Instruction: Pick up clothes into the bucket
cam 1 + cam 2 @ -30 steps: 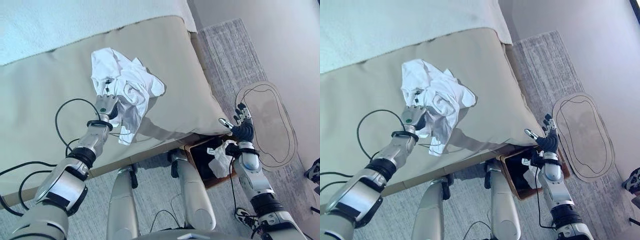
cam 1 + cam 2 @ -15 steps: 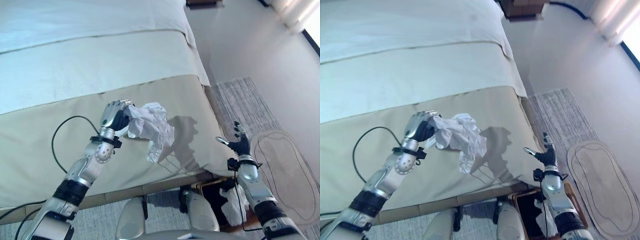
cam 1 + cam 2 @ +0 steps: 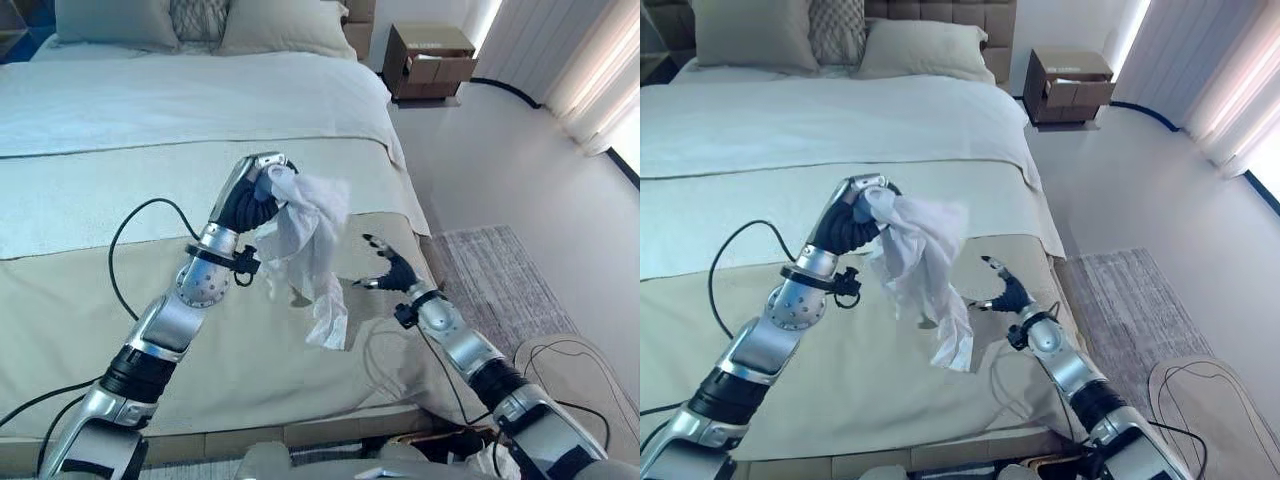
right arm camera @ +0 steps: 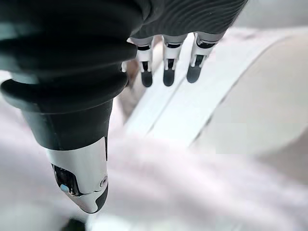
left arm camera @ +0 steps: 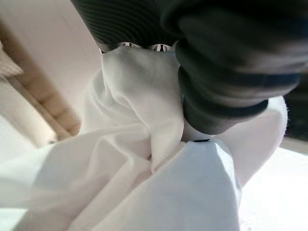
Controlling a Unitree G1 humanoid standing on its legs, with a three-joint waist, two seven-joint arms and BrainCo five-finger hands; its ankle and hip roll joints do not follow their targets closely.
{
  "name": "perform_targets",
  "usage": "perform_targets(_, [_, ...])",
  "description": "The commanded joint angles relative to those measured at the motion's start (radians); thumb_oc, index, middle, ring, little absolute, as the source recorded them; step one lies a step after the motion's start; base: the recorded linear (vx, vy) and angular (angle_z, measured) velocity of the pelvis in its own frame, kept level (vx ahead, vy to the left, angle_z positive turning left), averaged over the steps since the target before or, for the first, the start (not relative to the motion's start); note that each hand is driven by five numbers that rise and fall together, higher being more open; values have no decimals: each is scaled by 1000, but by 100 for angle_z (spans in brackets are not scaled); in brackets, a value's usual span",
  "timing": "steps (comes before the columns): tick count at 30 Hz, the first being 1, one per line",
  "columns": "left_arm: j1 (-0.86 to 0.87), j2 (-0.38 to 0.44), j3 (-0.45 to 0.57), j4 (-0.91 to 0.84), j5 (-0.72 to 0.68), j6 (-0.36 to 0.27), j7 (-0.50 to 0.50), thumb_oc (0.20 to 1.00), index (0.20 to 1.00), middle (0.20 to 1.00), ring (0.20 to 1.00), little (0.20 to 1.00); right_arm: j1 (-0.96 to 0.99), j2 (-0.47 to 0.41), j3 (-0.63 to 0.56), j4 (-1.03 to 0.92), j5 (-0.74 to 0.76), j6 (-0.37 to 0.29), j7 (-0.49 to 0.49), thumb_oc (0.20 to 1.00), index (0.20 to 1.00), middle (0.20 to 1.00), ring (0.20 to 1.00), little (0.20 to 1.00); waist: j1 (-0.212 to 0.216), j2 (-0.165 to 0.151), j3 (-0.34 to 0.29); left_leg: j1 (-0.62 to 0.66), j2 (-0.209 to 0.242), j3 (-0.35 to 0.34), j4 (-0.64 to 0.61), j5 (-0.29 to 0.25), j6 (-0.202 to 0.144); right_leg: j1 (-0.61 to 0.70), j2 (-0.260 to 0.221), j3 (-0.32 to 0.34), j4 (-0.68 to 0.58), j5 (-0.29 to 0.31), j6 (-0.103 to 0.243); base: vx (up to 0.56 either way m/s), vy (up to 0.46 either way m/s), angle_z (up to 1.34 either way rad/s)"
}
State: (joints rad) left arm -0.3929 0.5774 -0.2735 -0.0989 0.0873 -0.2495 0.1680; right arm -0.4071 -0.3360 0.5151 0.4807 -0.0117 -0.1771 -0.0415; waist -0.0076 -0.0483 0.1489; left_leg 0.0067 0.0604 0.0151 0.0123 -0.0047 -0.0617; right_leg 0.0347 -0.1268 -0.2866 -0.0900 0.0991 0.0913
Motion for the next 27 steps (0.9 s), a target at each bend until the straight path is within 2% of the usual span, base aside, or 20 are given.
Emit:
perform_targets(1, [-65, -12, -35, -31, -62, -57, -13, 200, 200, 200, 200, 200, -50, 23, 33, -53, 24, -40, 36, 1000, 1000, 1000, 1000, 1000, 24, -24, -67, -16, 1, -9, -1, -12, 2, 10, -52, 8, 44, -49, 67, 0, 0, 0])
perform_targets(11, [-69, -72, -78, -63, -91, -48, -38, 200, 200, 200, 200, 200, -73, 90, 111, -106, 9, -28, 72, 1000, 1000, 1000, 1000, 1000, 20, -17, -97, 11, 11, 2, -38, 5, -6, 27, -38, 8, 15, -43, 64, 0, 0, 0])
perform_targets(16, [-55, -113, -98, -100, -193, -40, -53, 200, 200, 200, 200, 200, -77, 138, 105, -68, 12, -16, 23, 1000, 1000, 1000, 1000, 1000, 19, -11, -100, 17, 13, 1, -36, 3, -6, 33, -38, 7, 13, -43, 61, 0, 0, 0])
perform_targets(26, [-20, -136, -142, -153, -262, -23, -56, 200, 200, 200, 200, 200, -75, 205, 66, -54, 135, -15, -63, 1000, 1000, 1000, 1000, 1000, 24, -9, -81, 6, 7, -7, -13, -5, 0, 34, -43, 3, 22, -42, 59, 0, 0, 0])
perform_targets(27, [-21, -137, -149, -152, -265, -22, -56, 200, 200, 200, 200, 200, -78, 207, 66, -51, 137, -17, -69, 595, 595, 595, 595, 595, 24, -8, -81, 6, 7, -8, -12, -6, 1, 34, -43, 2, 23, -43, 59, 0, 0, 0])
